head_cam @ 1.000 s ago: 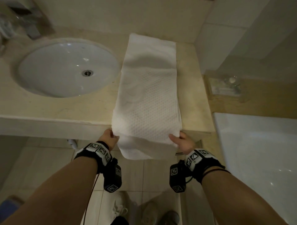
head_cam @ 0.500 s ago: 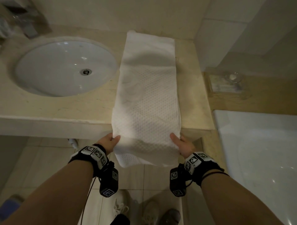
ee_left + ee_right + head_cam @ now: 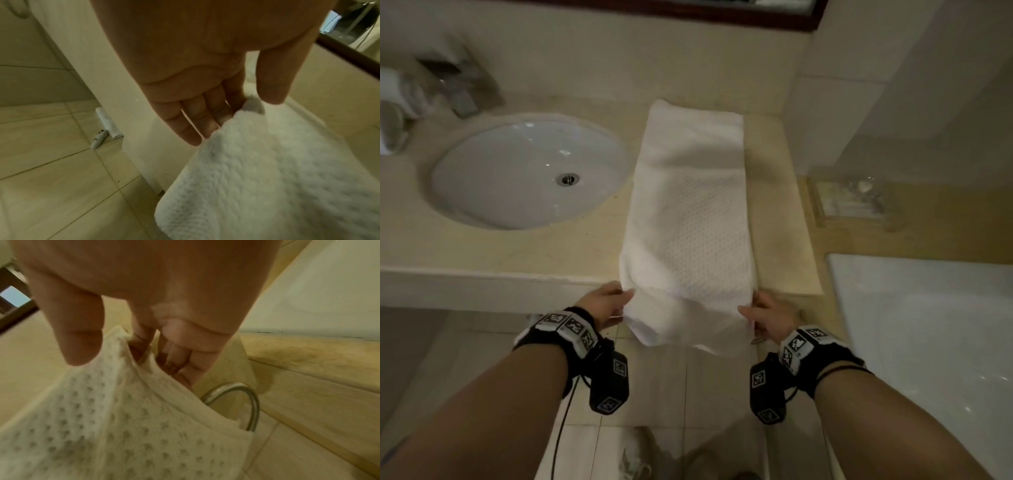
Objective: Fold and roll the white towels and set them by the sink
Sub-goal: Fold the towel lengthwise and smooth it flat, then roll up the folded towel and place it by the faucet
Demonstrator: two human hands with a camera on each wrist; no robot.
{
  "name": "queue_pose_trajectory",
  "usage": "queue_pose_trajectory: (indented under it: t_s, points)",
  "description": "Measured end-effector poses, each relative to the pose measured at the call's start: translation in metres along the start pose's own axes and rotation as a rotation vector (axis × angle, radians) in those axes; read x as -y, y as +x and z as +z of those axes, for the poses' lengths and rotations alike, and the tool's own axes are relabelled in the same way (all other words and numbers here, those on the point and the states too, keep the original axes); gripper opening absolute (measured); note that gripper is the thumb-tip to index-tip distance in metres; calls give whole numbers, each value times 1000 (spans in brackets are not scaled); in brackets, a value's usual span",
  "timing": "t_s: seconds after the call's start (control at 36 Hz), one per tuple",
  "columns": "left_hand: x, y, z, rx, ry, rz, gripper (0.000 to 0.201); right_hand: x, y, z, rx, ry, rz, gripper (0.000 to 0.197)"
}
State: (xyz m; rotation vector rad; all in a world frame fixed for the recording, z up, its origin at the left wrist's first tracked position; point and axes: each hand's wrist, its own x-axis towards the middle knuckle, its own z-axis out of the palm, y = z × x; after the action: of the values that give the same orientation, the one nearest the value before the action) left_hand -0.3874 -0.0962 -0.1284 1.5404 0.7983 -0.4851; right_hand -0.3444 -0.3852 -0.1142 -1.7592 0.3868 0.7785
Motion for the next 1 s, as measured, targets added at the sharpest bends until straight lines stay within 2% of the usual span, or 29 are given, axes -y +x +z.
queue_pose_trajectory:
  t_s: [0.06,0.11,0.14,0.25,0.31,0.36,0.42,0.47,0.53,0.56,0.67,0.75,0.81,0.89,1.0]
  points:
    - [-15,-2,5,-6,-54,49,4,13,-3,1,-5,7,-35,14]
    - [-30,-2,8,-34,-113,97,5,29,-3,0,-17,1,-49,5]
    - [-38,-3,8,-50,-153,109,6,36,-3,-2,-22,21,-64,6]
    - [-72,0,1,-126,-224,152,9,63,8,-11,-116,46,-100,36]
    - [-87,8,-5,-178,-222,181,21,80,16,-17,-159,58,-84,44]
    - [-102,18,-10,-212,-215,206,24,97,25,-23,-174,86,-59,58]
    - [-117,25,-12,-201,-219,218,34,110,34,-24,-164,74,-87,72]
    - [-131,34,-14,-133,-174,259,49,118,45,-23,-100,54,-142,74]
    - [-147,48,-19,-54,-145,296,56,129,61,-19,-55,72,-184,62]
    - [-155,60,-22,-44,-142,298,56,136,67,-19,-78,46,-201,55]
    - [-186,90,-28,-45,-107,196,41,156,101,-20,-219,-58,-222,45]
    - [-195,105,-30,55,-7,-20,29,159,123,-19,-237,-170,-83,32]
    - [-203,109,-30,59,99,-120,15,160,137,-23,-243,-275,-61,26]
    - [-214,124,-33,-44,226,-129,30,171,150,-29,-296,-334,-30,18]
    - [-220,145,-26,-117,381,-142,50,188,168,-34,-248,-469,90,45]
